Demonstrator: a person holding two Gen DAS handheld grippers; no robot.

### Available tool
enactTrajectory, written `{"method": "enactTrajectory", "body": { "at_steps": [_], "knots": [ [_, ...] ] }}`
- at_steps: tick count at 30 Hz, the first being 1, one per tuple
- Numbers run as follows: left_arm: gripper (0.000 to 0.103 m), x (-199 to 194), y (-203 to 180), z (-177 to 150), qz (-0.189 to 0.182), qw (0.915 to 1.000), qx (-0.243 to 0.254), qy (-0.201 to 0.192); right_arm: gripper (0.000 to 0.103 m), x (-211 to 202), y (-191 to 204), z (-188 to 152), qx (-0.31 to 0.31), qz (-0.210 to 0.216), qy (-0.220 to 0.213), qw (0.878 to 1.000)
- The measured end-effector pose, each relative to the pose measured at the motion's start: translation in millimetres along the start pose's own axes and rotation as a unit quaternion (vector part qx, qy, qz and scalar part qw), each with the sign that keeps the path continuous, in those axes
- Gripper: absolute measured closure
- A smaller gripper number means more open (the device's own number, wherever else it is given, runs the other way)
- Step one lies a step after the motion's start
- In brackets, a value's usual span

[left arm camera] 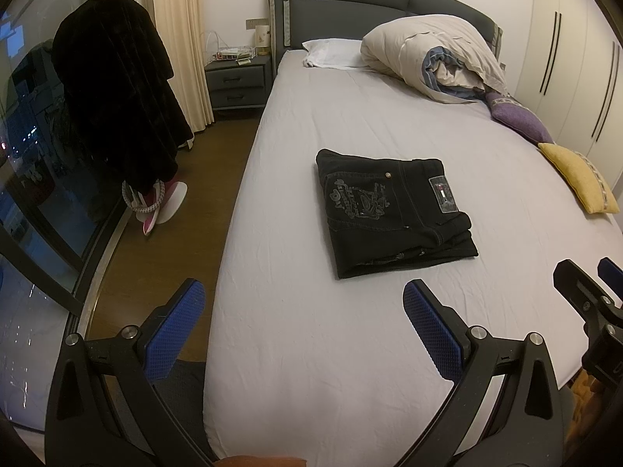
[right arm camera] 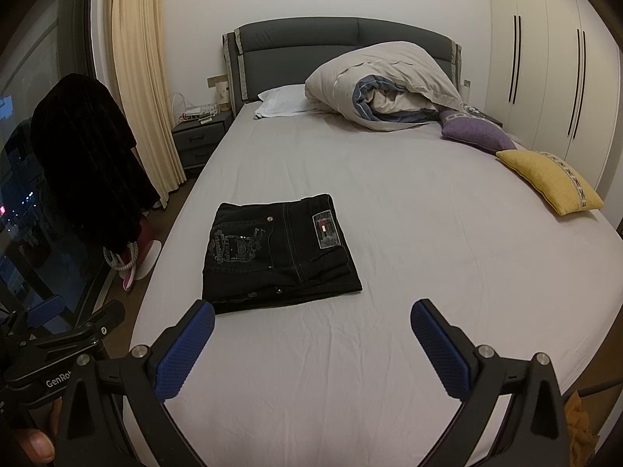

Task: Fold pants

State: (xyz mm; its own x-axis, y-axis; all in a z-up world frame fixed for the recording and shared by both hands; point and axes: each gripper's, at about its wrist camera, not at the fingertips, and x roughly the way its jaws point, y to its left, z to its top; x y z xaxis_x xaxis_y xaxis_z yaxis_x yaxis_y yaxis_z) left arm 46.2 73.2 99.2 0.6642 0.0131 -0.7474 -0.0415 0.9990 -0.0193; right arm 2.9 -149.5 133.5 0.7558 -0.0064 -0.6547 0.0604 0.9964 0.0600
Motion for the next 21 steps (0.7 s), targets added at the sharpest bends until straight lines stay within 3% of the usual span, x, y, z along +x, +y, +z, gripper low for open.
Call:
{"method": "enactTrajectory", "body": {
  "at_steps": [21],
  "knots": [
    [0.000,1.2,2.4,2.1,-0.001,1.0000,0.001,0.001,0.000,0.1,-1.2,0.9,-0.001,0.001,0.002,1.000]
  ]
}}
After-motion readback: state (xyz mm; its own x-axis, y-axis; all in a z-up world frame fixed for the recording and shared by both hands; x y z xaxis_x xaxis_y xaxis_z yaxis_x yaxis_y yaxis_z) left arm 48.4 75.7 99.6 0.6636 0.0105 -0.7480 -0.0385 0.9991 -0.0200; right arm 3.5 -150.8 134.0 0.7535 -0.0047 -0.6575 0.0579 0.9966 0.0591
